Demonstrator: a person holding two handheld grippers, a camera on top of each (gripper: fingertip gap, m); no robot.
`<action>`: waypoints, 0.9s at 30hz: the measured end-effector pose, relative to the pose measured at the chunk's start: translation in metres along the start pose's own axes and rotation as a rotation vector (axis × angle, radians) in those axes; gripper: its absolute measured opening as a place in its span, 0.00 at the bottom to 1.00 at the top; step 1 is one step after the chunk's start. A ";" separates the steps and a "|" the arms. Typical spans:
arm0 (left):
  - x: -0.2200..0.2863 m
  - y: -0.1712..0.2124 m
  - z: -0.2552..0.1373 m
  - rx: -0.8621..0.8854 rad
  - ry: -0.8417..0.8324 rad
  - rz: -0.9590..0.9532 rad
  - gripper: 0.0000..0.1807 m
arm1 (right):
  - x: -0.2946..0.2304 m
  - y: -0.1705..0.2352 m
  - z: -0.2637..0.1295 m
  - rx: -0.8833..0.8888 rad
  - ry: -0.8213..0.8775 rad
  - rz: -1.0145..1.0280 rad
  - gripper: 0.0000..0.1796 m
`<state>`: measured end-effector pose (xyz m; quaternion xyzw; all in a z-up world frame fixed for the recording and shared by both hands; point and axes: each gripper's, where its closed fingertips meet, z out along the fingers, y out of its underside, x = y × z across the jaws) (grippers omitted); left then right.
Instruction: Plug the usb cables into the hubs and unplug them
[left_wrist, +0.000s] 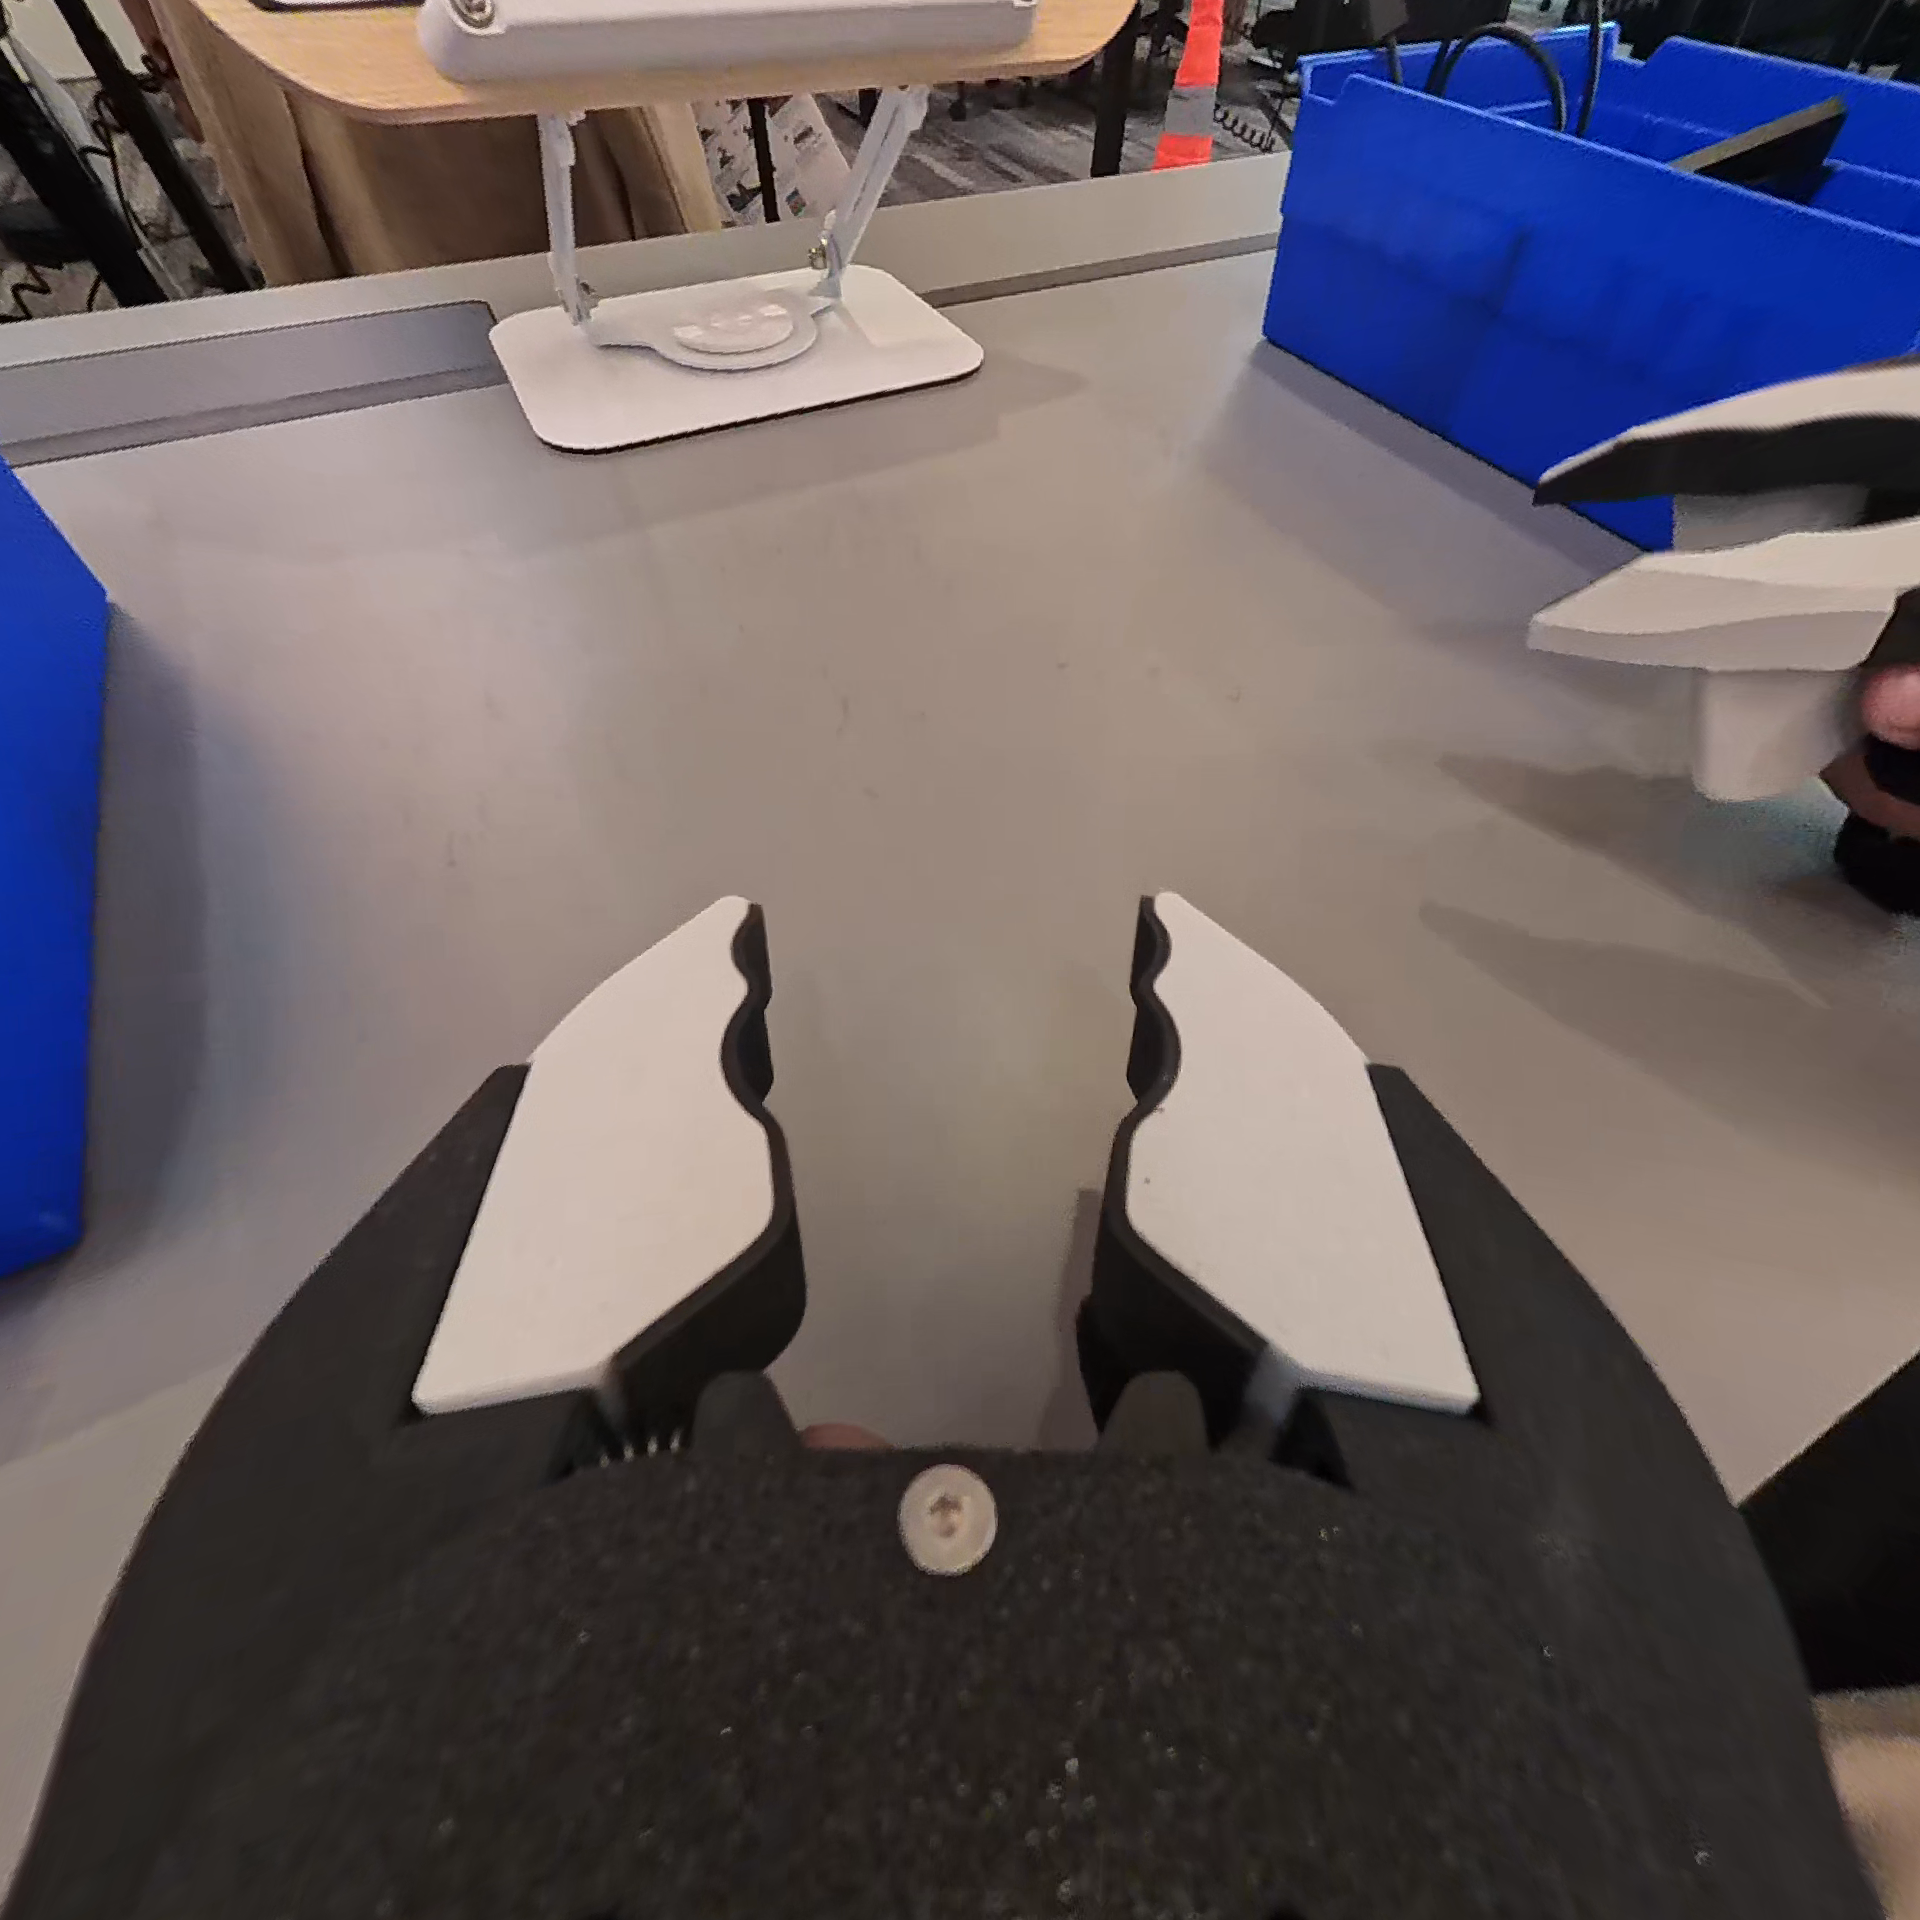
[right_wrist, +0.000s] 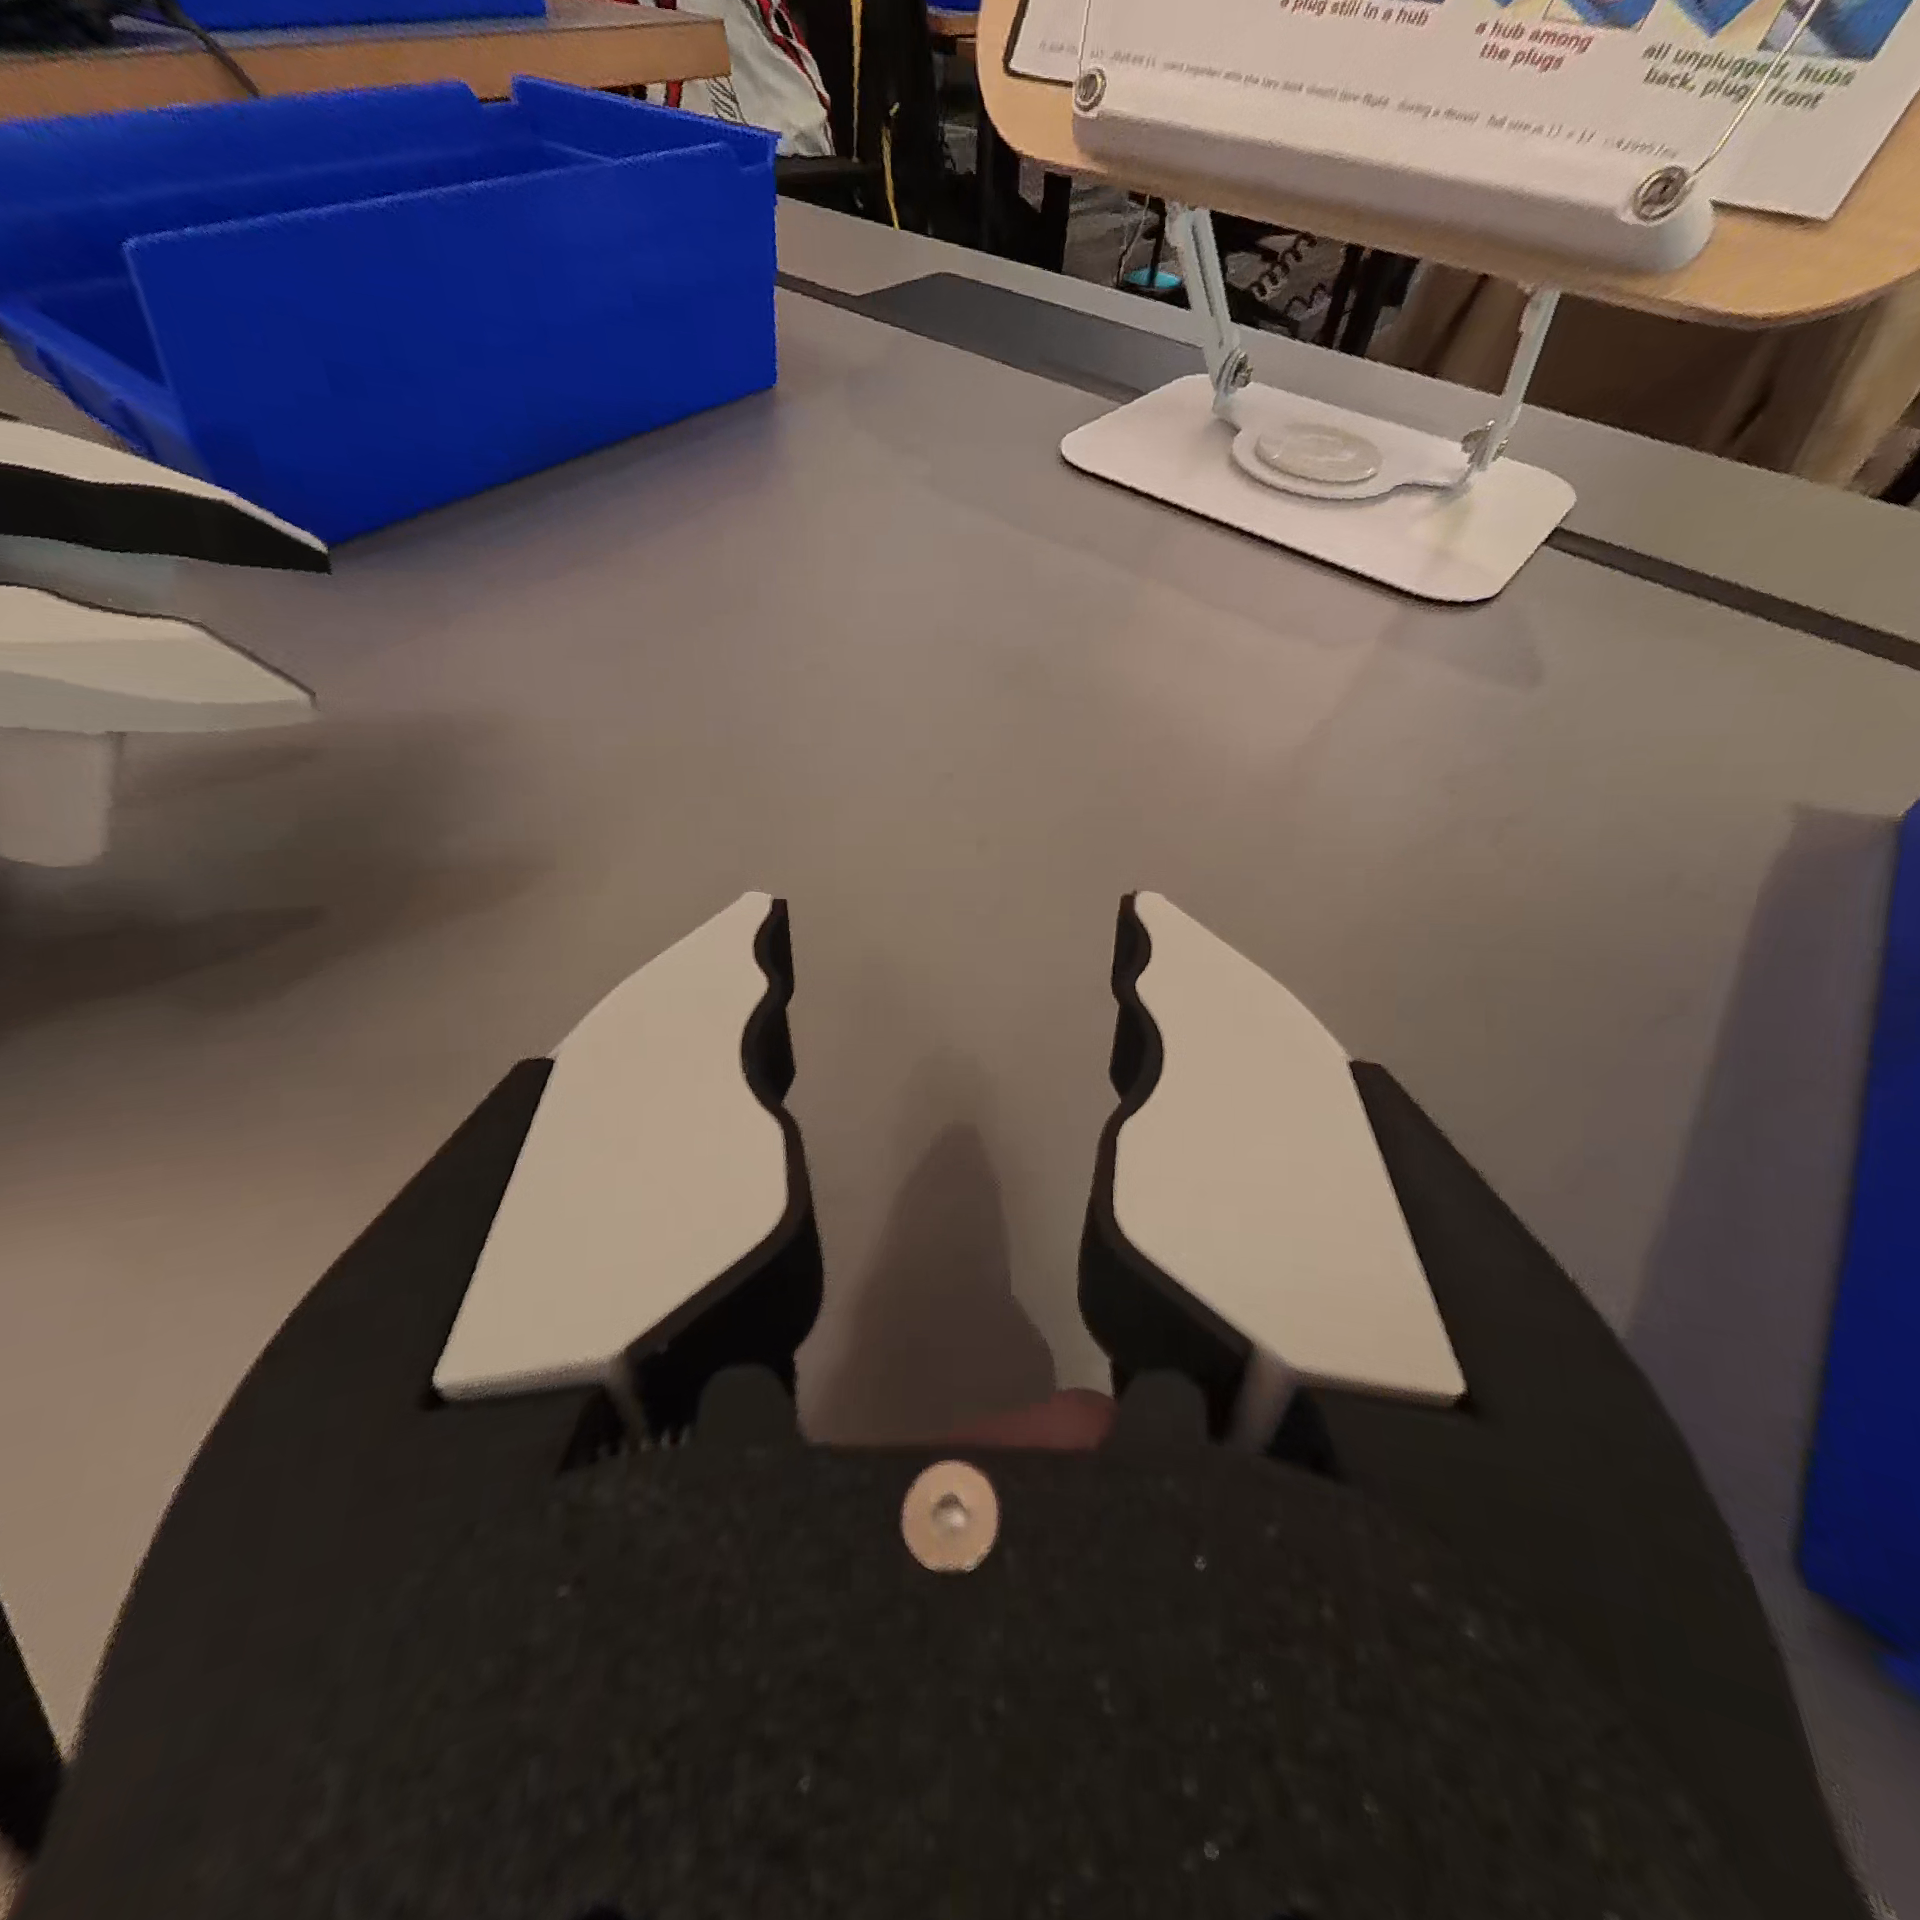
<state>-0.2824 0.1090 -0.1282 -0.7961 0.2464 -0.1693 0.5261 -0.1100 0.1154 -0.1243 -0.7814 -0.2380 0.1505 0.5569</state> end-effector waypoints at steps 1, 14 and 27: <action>0.000 0.001 -0.001 -0.006 0.007 0.012 0.37 | 0.001 -0.002 -0.001 0.013 0.005 0.002 0.33; -0.166 -0.081 -0.052 -0.236 -0.068 0.306 0.41 | -0.009 -0.004 0.011 -0.005 -0.065 -0.009 0.33; -0.320 0.002 0.083 -0.729 0.131 0.196 0.45 | -0.001 -0.004 0.012 -0.009 -0.100 0.102 0.33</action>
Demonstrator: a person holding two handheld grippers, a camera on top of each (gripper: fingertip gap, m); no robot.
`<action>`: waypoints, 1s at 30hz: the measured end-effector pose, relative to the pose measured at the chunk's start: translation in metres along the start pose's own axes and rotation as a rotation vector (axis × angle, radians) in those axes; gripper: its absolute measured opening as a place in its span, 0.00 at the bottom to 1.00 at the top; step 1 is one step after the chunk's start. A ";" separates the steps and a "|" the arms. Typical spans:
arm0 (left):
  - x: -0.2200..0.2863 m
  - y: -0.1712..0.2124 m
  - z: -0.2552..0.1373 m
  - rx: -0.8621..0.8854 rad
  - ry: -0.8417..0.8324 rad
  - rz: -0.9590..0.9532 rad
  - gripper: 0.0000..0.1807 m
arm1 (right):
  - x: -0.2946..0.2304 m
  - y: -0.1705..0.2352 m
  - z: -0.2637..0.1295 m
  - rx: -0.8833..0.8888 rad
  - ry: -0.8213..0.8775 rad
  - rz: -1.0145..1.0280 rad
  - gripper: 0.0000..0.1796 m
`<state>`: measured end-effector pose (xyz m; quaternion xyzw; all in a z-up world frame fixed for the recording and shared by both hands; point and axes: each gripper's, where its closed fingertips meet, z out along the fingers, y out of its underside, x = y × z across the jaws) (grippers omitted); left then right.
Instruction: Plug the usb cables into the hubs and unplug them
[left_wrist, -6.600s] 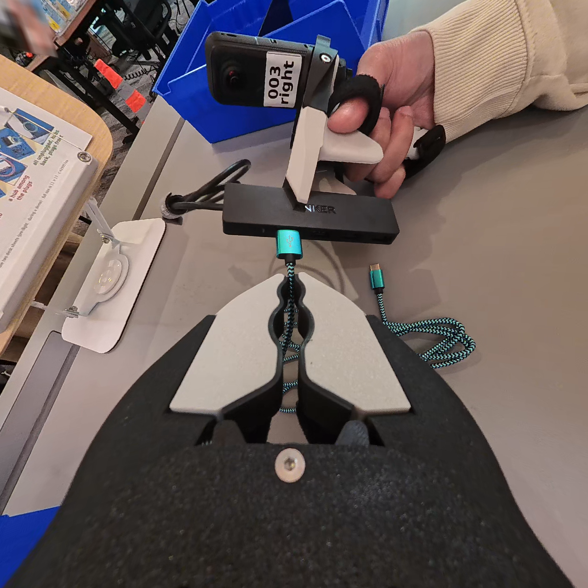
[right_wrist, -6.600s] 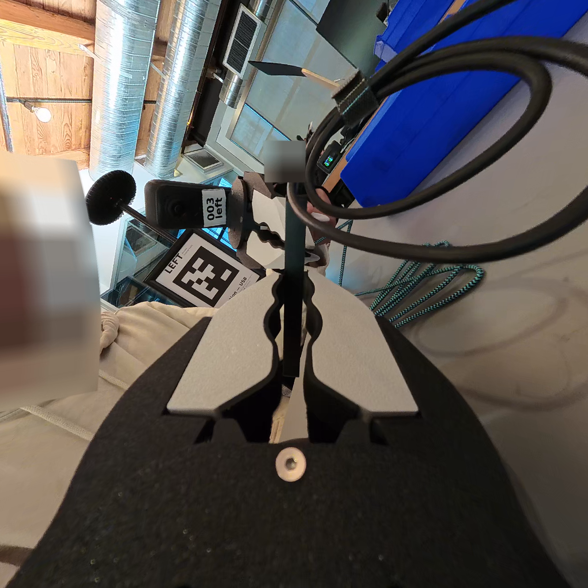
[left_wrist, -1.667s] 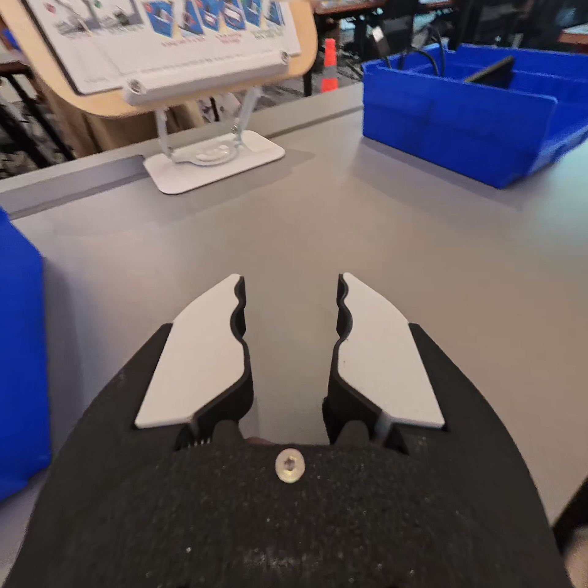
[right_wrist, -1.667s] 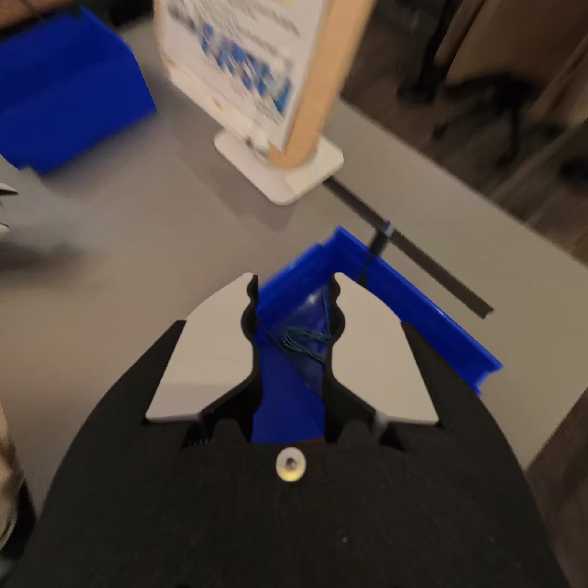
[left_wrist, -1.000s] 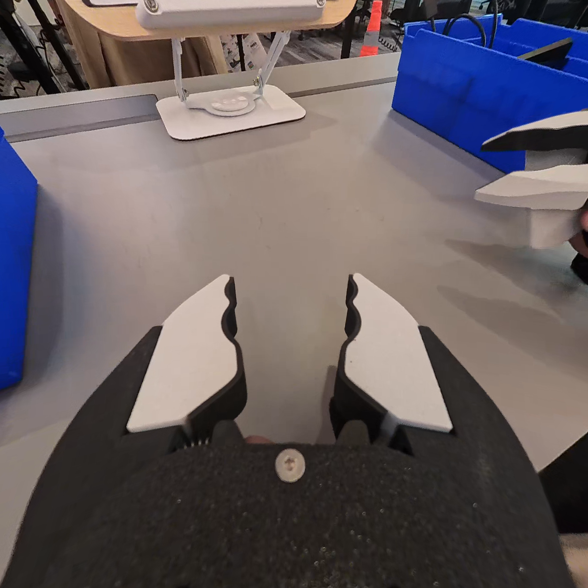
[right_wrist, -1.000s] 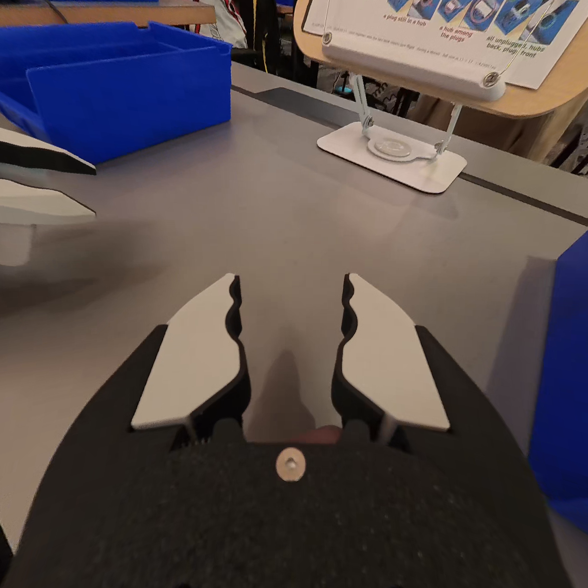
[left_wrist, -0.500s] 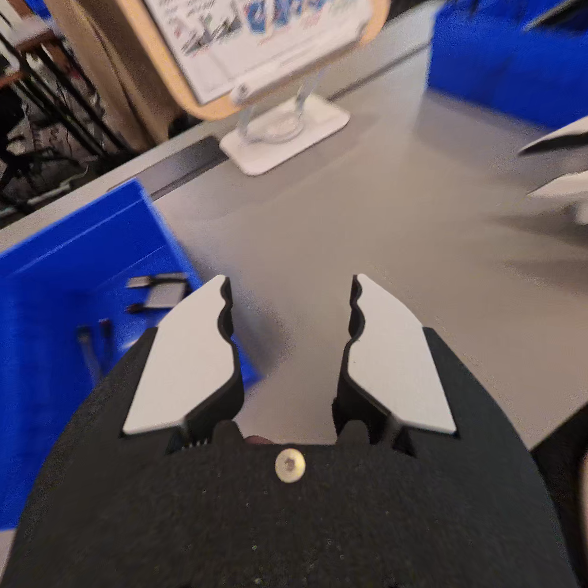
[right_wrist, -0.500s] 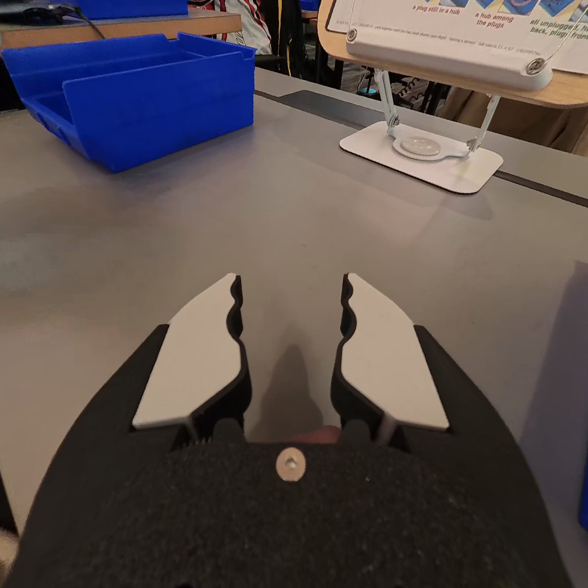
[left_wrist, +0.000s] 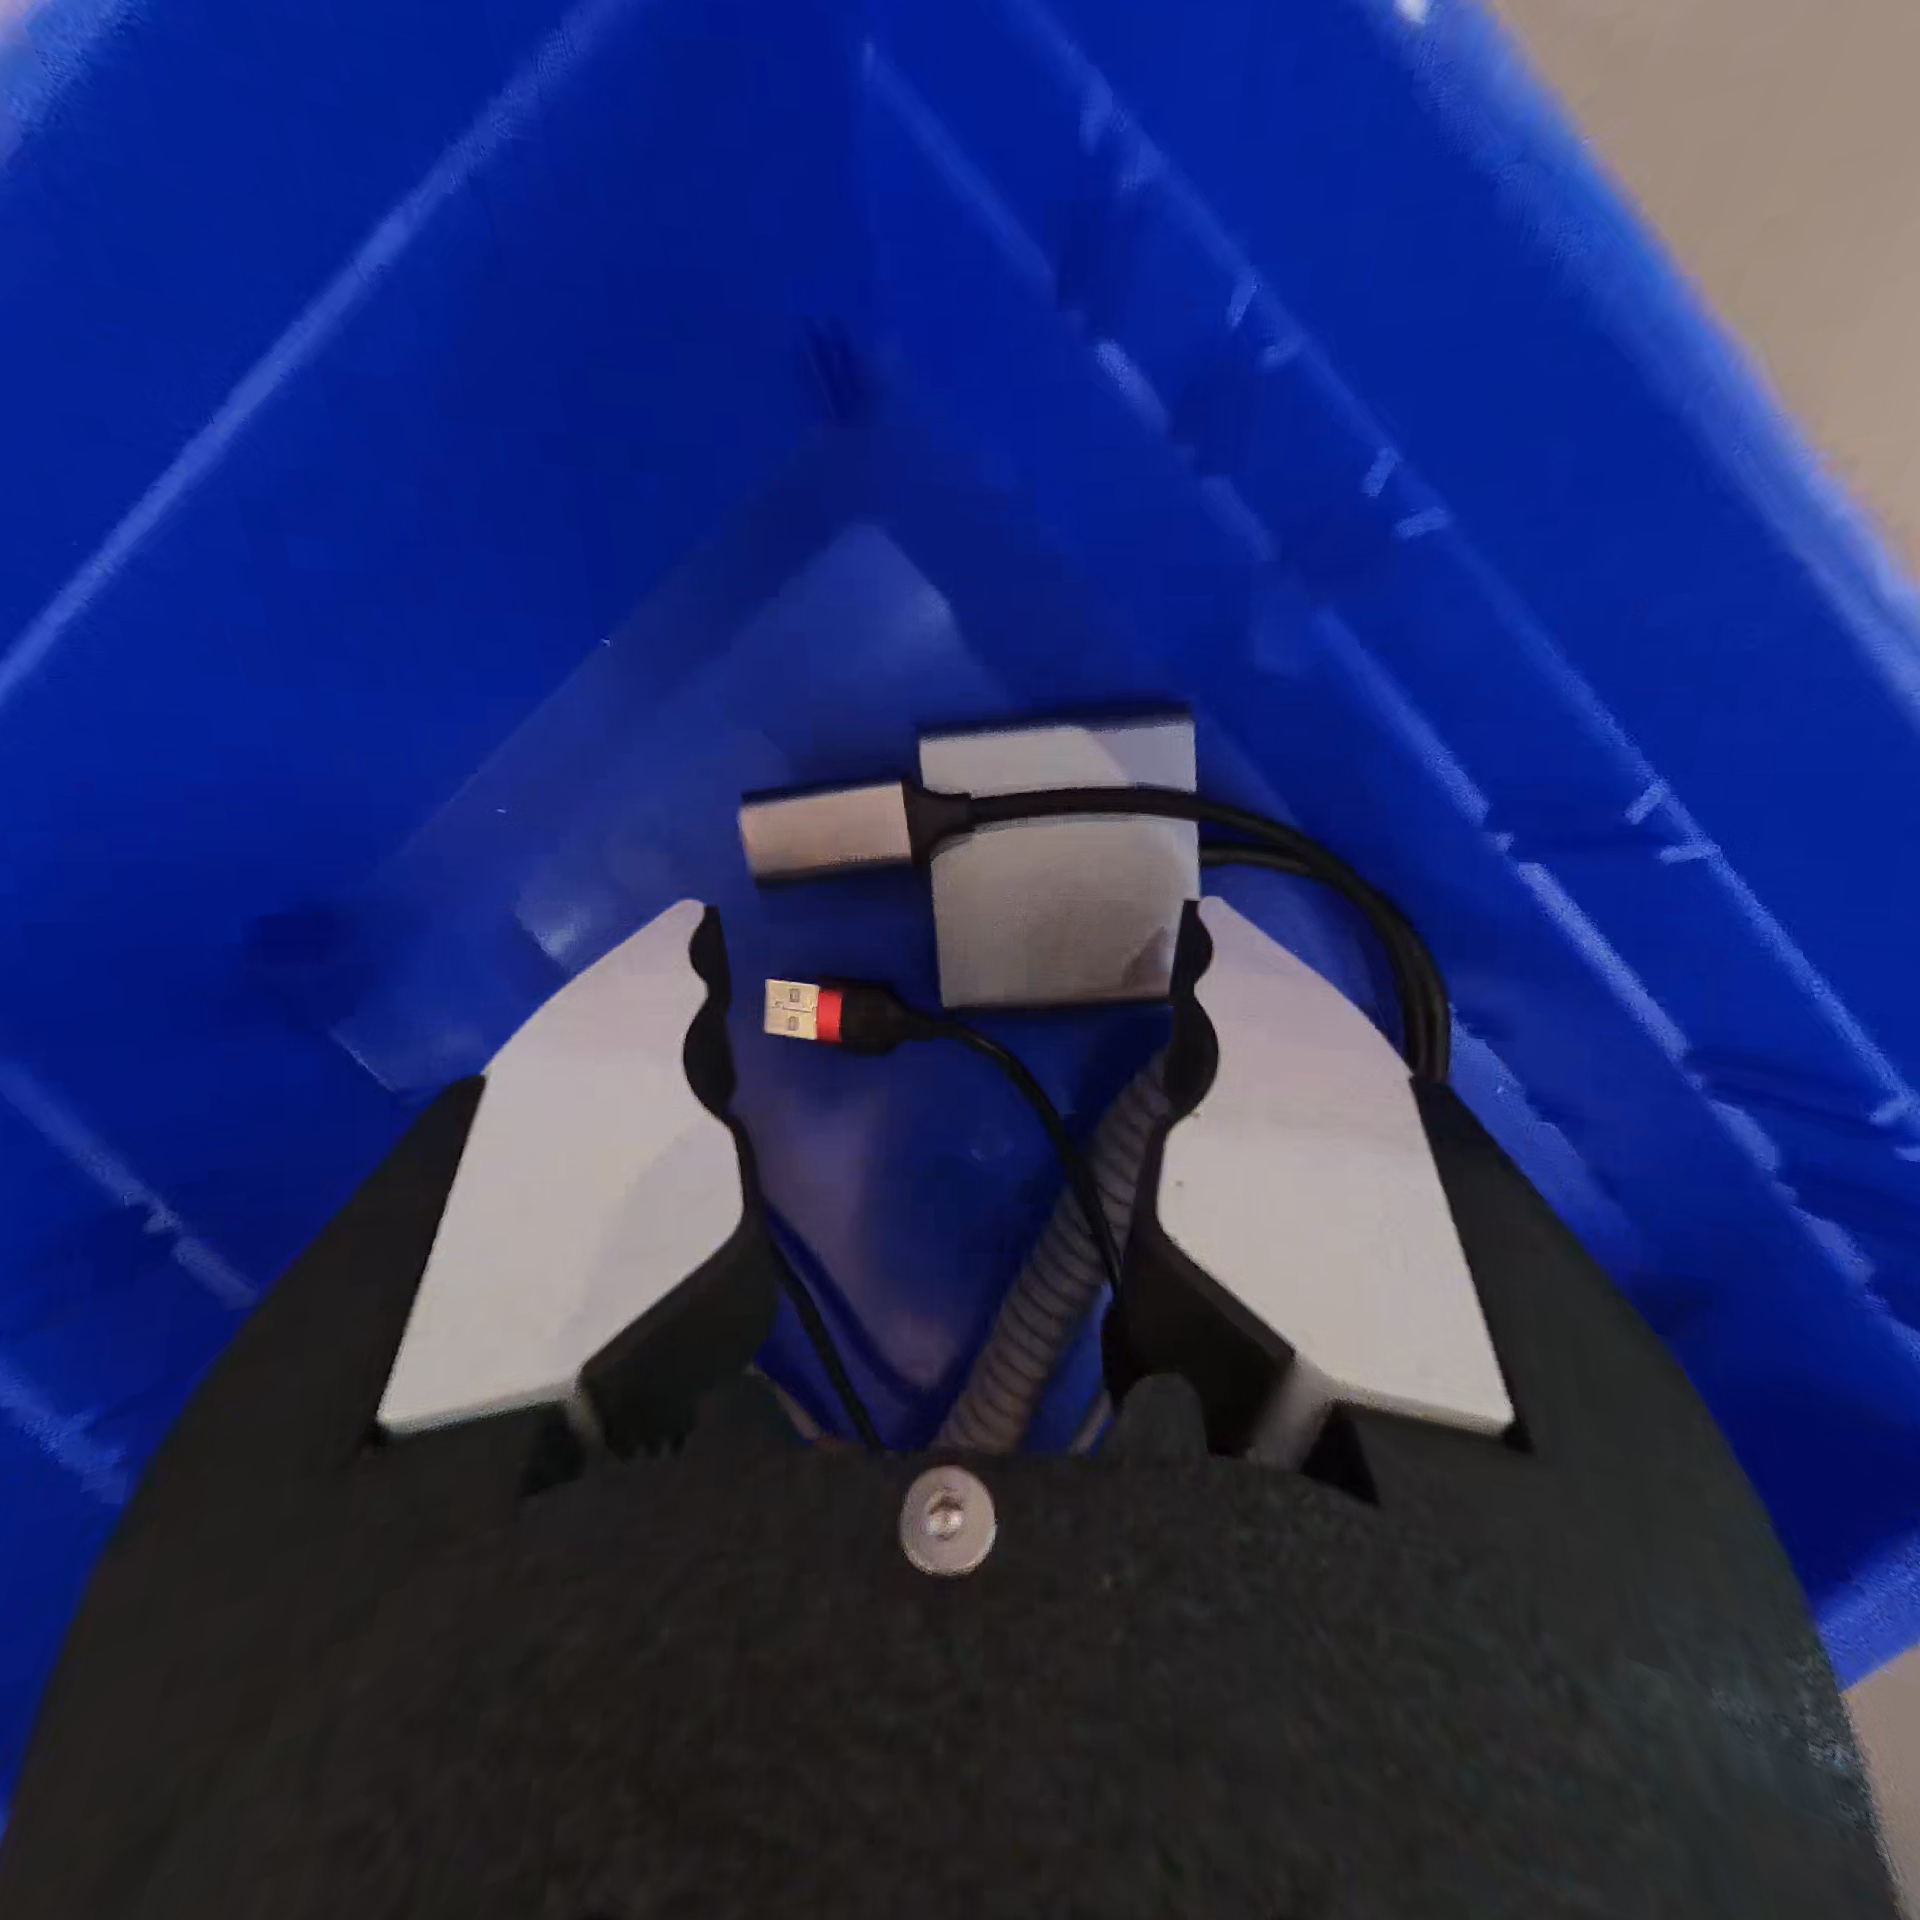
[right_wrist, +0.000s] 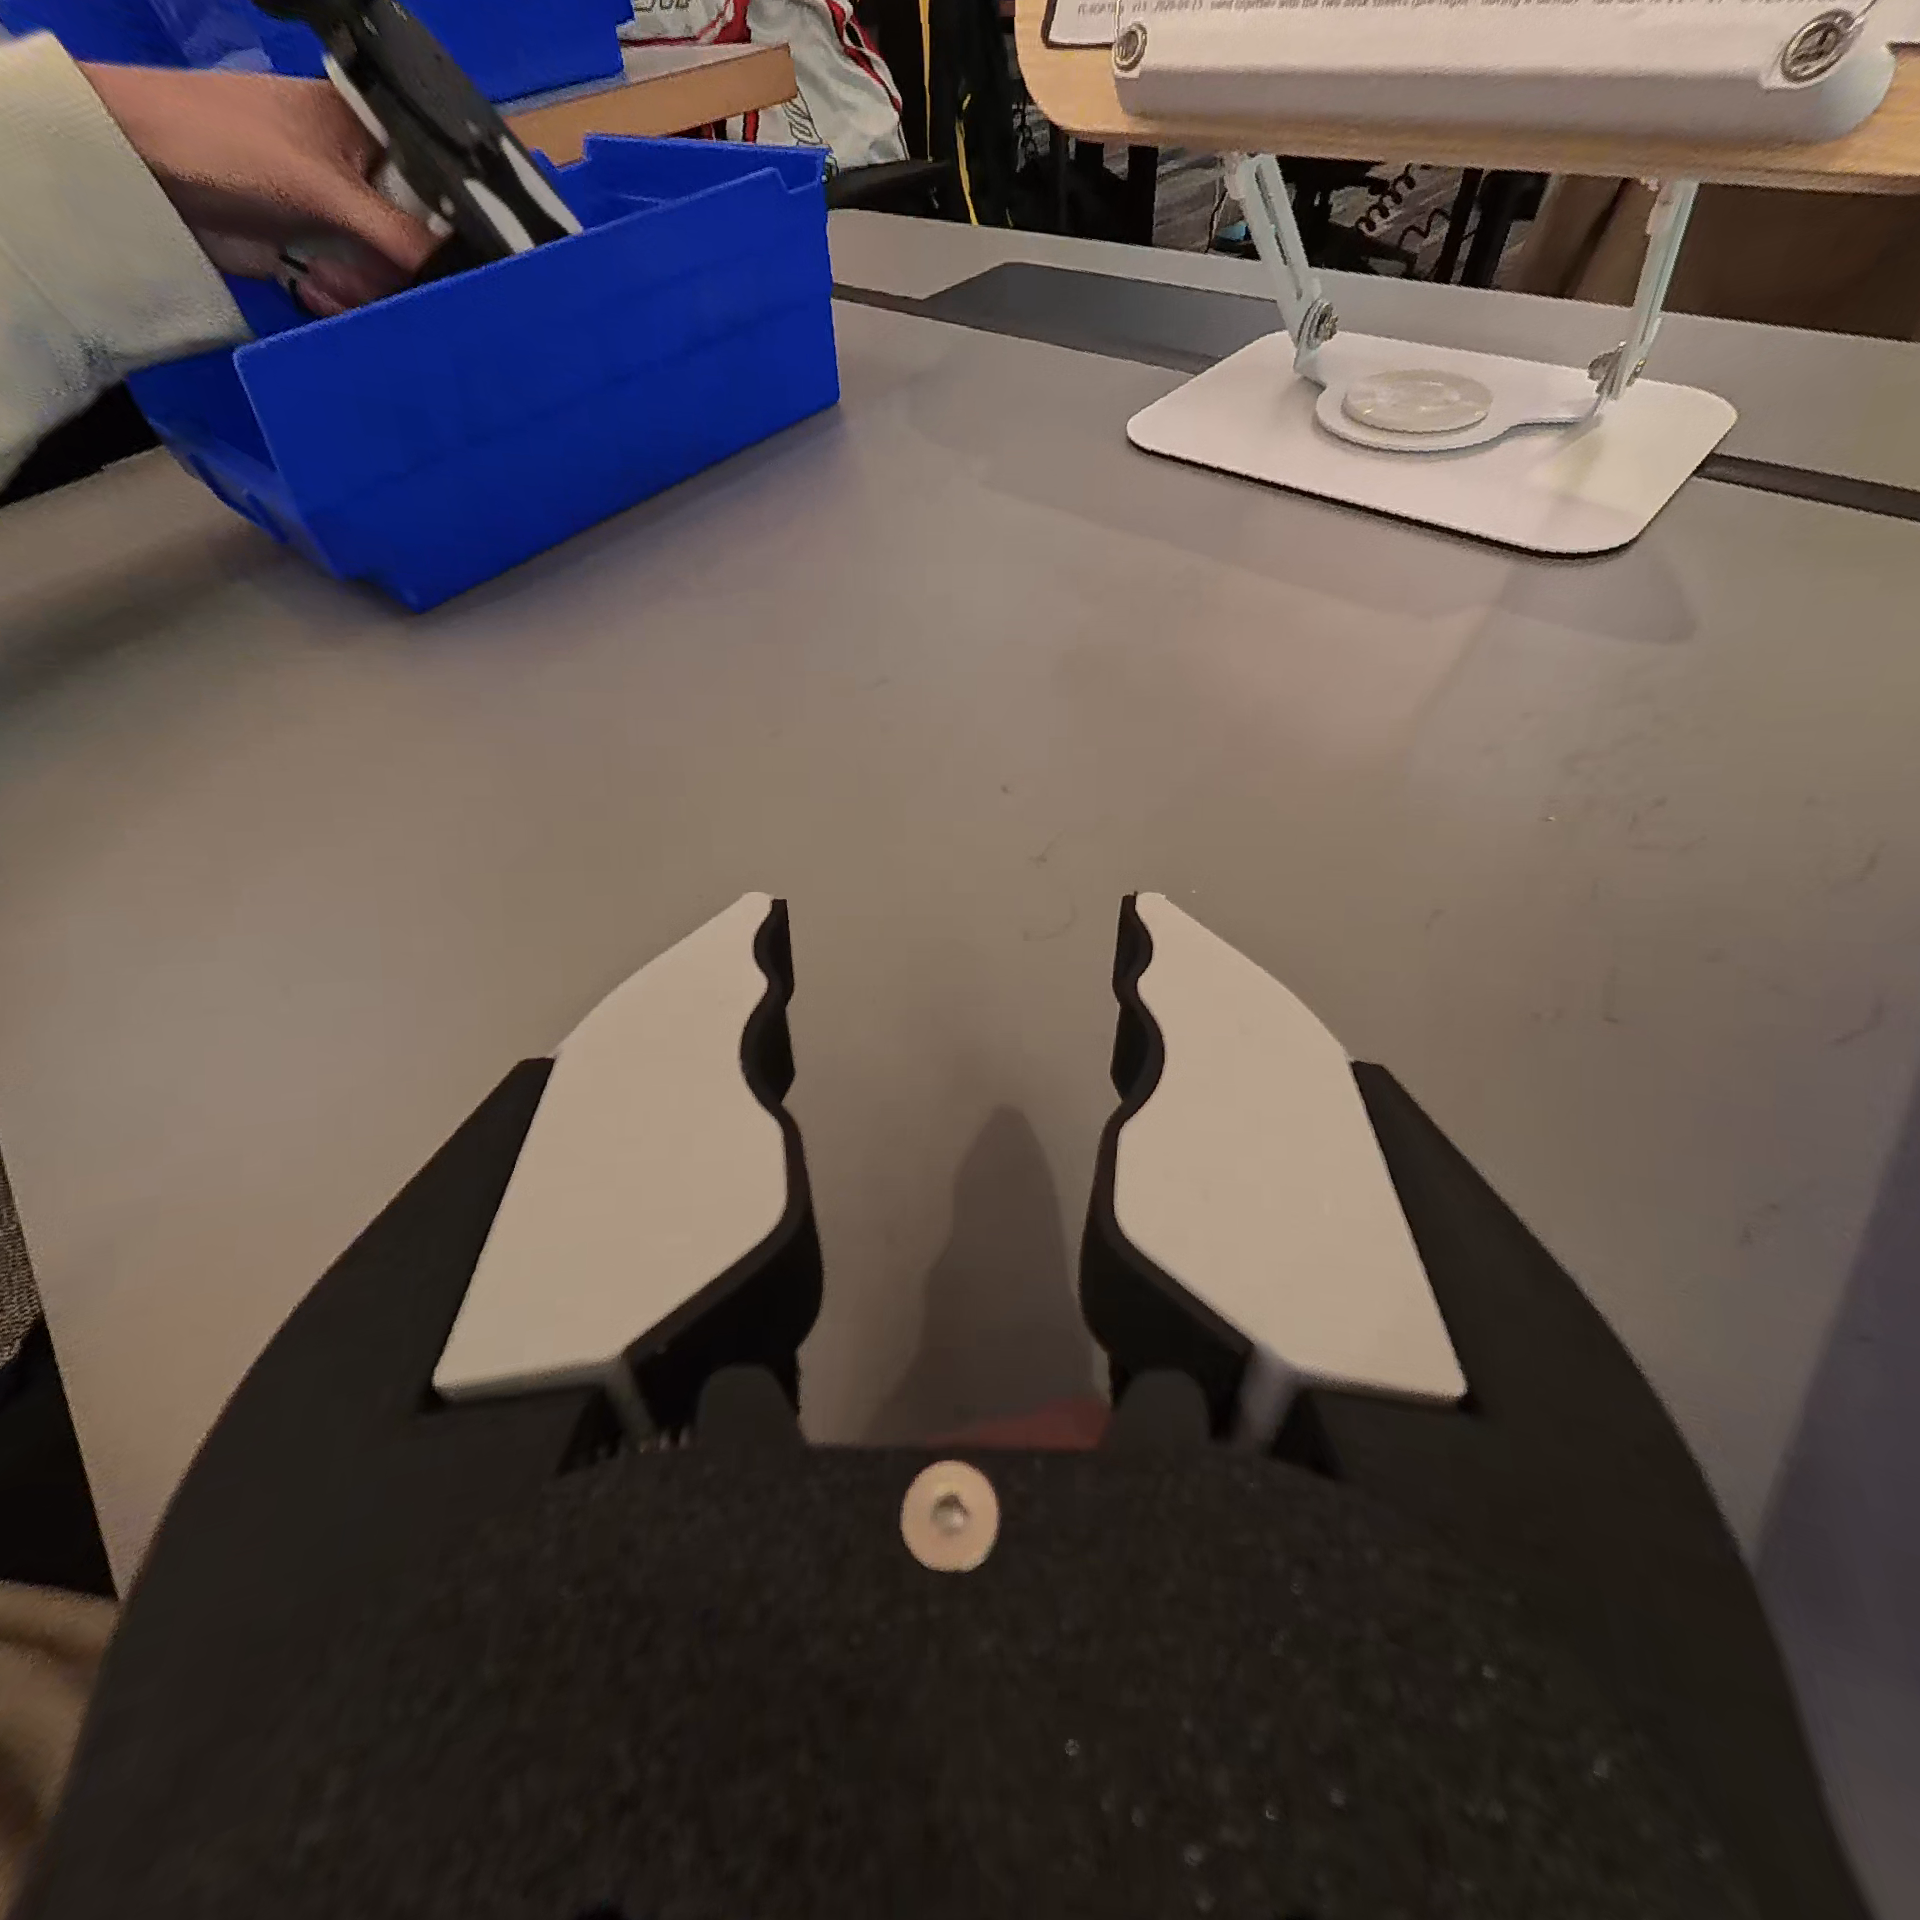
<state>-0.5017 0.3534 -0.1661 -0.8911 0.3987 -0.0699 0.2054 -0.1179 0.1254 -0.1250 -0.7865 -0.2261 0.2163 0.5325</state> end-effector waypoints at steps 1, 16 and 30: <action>0.002 0.005 0.004 -0.017 0.000 0.015 0.45 | 0.000 0.000 0.000 -0.003 0.000 -0.002 0.33; 0.028 0.012 0.018 -0.084 0.049 0.044 0.31 | -0.008 0.007 0.007 -0.062 0.000 -0.082 0.33; -0.001 -0.047 -0.141 0.204 -0.325 0.139 0.31 | -0.008 0.006 0.006 -0.054 -0.026 -0.048 0.33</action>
